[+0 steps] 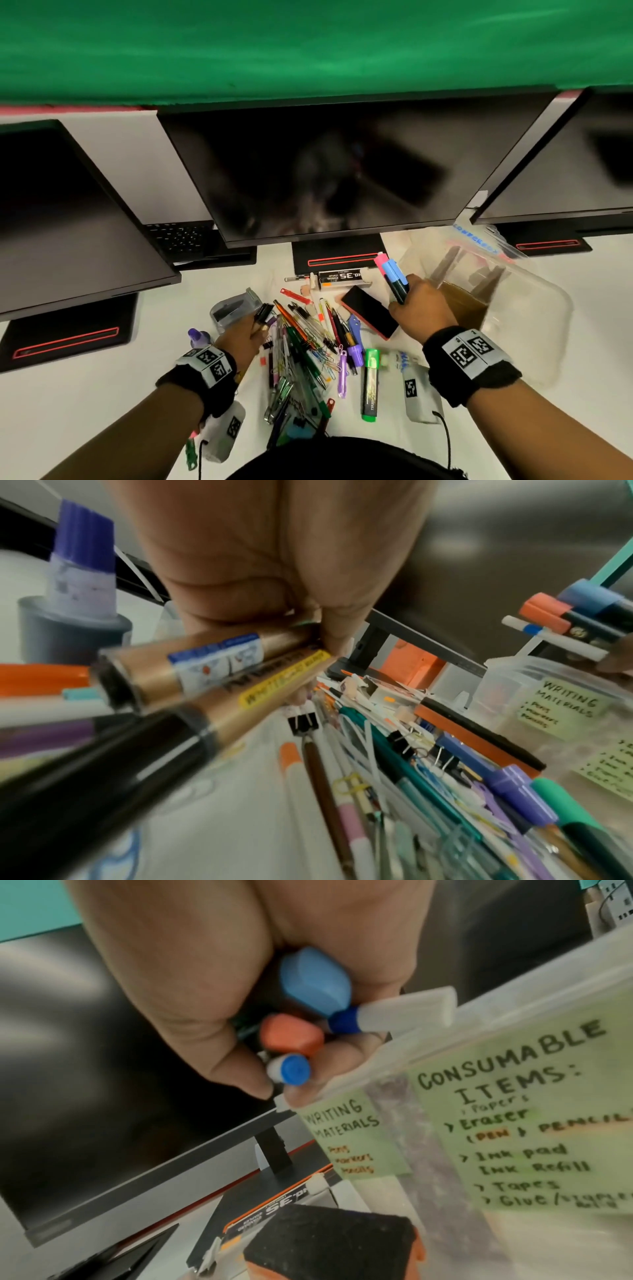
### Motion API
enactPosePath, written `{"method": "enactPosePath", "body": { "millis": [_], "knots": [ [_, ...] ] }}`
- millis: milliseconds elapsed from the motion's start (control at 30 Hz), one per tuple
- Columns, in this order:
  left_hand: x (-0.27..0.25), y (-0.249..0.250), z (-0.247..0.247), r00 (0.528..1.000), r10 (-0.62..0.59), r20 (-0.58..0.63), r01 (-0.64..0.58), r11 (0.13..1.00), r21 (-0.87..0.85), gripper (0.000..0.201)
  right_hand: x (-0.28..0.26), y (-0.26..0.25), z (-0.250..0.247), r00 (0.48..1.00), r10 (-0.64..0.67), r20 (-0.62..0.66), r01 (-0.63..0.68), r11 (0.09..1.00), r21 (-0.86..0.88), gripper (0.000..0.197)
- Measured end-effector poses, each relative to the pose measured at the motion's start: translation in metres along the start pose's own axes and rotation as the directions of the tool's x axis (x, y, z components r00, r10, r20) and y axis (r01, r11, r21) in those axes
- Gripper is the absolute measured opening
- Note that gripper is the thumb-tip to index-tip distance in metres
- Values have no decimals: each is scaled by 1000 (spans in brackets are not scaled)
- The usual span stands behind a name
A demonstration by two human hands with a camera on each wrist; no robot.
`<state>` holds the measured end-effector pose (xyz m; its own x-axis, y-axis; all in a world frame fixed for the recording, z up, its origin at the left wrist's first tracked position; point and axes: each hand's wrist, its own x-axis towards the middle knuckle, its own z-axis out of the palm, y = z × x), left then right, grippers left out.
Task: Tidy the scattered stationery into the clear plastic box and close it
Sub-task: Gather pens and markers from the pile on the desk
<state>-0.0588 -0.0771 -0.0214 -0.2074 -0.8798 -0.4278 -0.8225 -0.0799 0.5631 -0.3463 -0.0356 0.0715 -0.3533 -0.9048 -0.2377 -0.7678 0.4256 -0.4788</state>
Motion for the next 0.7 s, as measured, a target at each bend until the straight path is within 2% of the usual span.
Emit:
{"method": "enactPosePath", "body": {
  "millis": [133,300,400,467,533,600,700],
  "knots": [
    [4,-2,3,1000,-15,-20,18,993,120,32,-14,15,-8,997,11,71,-8,999,-44,21],
    [14,-4,9,998,-42,-47,50,983,179,30,-23,32,-15,985,86,148,-87,996,-4,12],
    [16,3,11,998,-51,-33,56,982,183,23,-17,41,-17,974,191,119,-212,957,199,7],
    [14,7,11,998,-42,-41,49,983,179,23,-10,42,-20,953,281,109,-301,860,412,5],
    [12,12,11,998,-6,-55,17,980,201,29,-3,41,-23,942,321,104,-328,799,505,6],
    [10,15,11,998,29,-52,-17,976,215,32,5,39,-23,941,326,94,-331,827,454,10],
    [9,14,8,996,62,-71,-45,976,212,26,18,36,-15,933,340,116,-358,849,390,20]
  ]
}}
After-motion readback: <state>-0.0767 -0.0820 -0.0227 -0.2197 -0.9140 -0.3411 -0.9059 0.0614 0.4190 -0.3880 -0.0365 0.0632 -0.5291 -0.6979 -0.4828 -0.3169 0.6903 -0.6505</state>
